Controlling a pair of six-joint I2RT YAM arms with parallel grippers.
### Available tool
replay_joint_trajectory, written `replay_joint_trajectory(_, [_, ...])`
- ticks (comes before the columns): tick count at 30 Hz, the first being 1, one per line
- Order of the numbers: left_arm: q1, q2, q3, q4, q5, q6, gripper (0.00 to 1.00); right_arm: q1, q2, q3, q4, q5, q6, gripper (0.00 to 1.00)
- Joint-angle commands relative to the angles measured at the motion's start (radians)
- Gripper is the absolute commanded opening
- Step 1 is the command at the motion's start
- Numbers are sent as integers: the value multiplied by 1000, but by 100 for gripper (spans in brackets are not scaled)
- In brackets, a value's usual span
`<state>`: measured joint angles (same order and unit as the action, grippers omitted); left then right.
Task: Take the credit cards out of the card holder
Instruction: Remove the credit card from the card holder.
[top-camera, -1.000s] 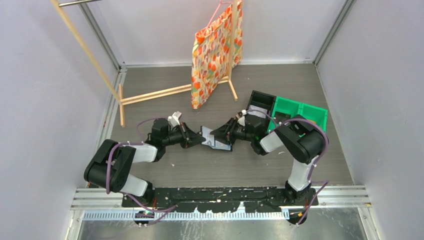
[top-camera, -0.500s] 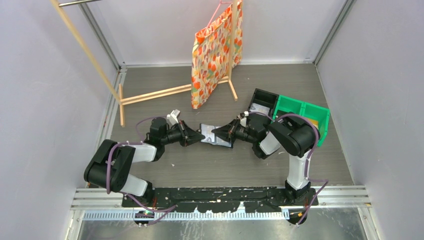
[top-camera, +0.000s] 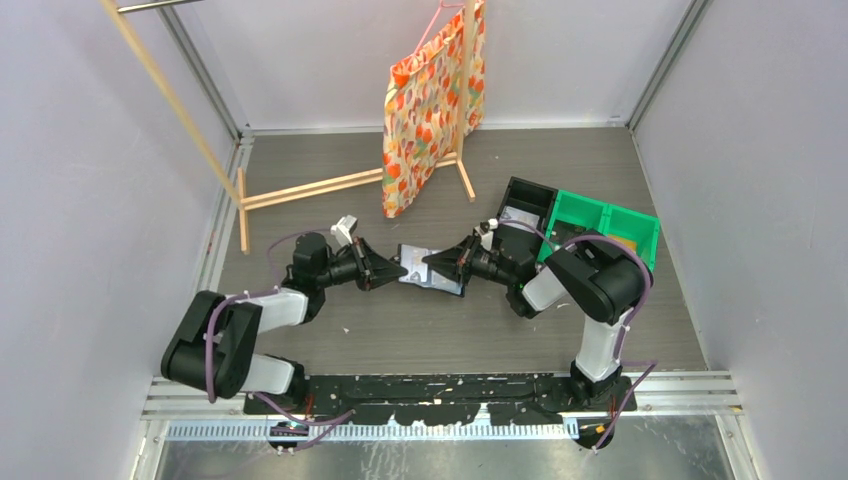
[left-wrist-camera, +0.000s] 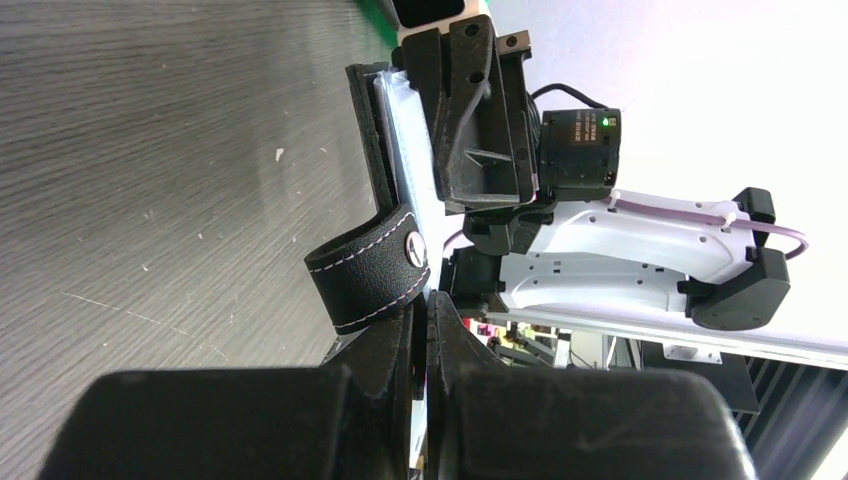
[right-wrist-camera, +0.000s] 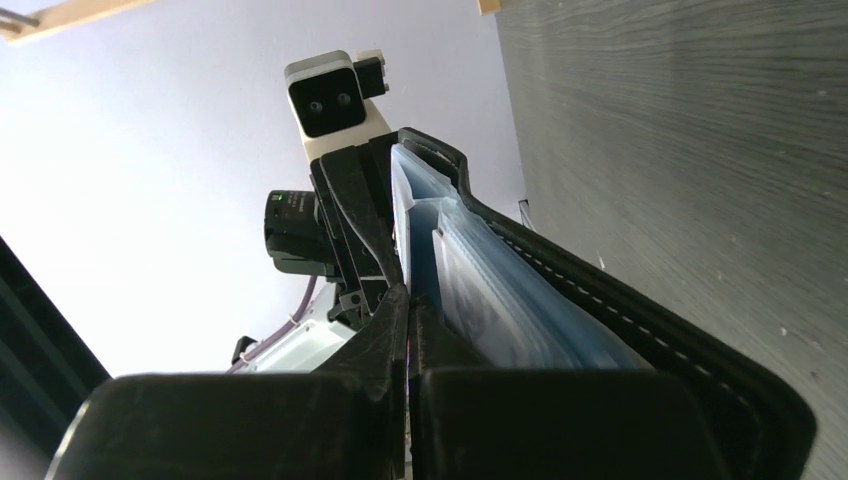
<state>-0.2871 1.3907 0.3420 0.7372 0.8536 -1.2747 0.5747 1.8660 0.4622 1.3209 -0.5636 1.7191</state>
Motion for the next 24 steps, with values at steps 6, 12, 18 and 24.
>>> replay_joint_trajectory(6, [48,-140,-37,-76,-30,8,1,-18,-60,-6,-6,2,-24,1])
replay_joint_trajectory(12, [66,-231,-79,-107,-58,-6,1,-18,-45,-19,-4,10,-23,1])
replay_joint_trajectory(18, [79,-310,-76,-198,-84,18,1,-18,-39,-20,-5,11,-19,1])
replay_joint_trajectory(24, [89,-362,-100,-206,-150,2,1,-19,-37,-34,7,24,-4,1])
